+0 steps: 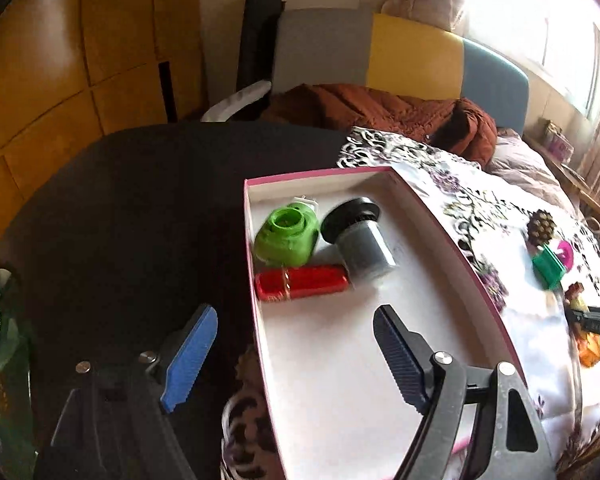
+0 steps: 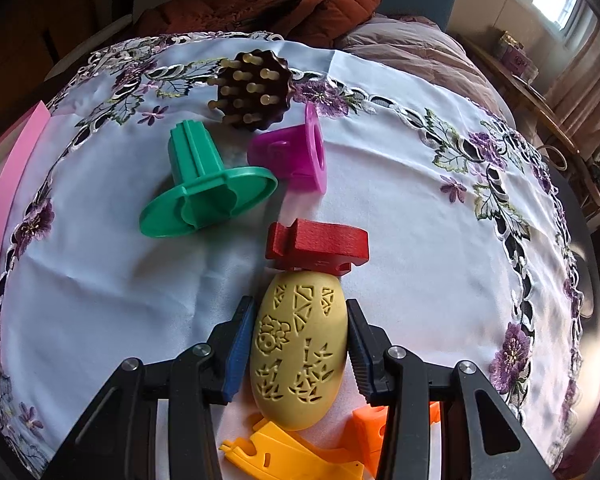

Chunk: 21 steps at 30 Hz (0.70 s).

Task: Organize rigid objects
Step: 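Place the red tube in the tray with the left tool while the right tool grasps the yellow egg, then carry the yellow textured egg toward the tray with the right tool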

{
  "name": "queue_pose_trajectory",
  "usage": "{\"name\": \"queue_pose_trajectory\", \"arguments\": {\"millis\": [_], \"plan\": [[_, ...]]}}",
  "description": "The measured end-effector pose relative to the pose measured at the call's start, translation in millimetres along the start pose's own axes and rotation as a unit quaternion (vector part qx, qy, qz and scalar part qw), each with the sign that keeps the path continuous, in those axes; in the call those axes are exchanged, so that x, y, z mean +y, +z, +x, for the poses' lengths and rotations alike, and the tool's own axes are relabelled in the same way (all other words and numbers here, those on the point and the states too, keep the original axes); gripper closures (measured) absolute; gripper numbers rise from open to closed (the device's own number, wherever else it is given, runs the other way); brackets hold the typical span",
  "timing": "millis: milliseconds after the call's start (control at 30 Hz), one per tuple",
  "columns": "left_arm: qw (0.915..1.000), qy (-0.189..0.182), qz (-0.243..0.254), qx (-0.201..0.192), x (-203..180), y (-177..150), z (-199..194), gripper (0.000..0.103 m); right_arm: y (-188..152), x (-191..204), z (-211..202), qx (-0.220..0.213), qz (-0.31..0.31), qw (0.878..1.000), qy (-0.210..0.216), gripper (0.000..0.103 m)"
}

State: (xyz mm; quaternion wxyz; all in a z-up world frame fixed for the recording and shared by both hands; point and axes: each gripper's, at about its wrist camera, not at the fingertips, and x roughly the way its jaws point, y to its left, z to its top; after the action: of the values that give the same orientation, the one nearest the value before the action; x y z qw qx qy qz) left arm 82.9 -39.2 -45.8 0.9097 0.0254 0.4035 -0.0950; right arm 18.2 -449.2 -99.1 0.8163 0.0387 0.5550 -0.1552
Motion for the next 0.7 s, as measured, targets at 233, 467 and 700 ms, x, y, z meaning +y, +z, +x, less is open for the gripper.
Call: {"name": "queue_pose_trajectory", "arguments": {"millis": [233,467,700], "plan": [[0.9999,-0.011,-0.010,-0.005,-2.6,-8.2,-20.3,0.021,-0.7,2.3,-1.9,-0.005,-0.007,1.000,-0.009,0.059],[0.9997,-0.013,-0.020,0.002,3.1,-14.8,-23.3,0.021,0.1,0.5,-2.7,-0.004,0.008,1.000,0.013,0.059],[0.9994,-0.006,-0.034,0.009,14.3,-23.4,-24.8,0.021,-0.9,7.0,-2.3,0.001,0.004,0.999,0.036,0.059]]}}
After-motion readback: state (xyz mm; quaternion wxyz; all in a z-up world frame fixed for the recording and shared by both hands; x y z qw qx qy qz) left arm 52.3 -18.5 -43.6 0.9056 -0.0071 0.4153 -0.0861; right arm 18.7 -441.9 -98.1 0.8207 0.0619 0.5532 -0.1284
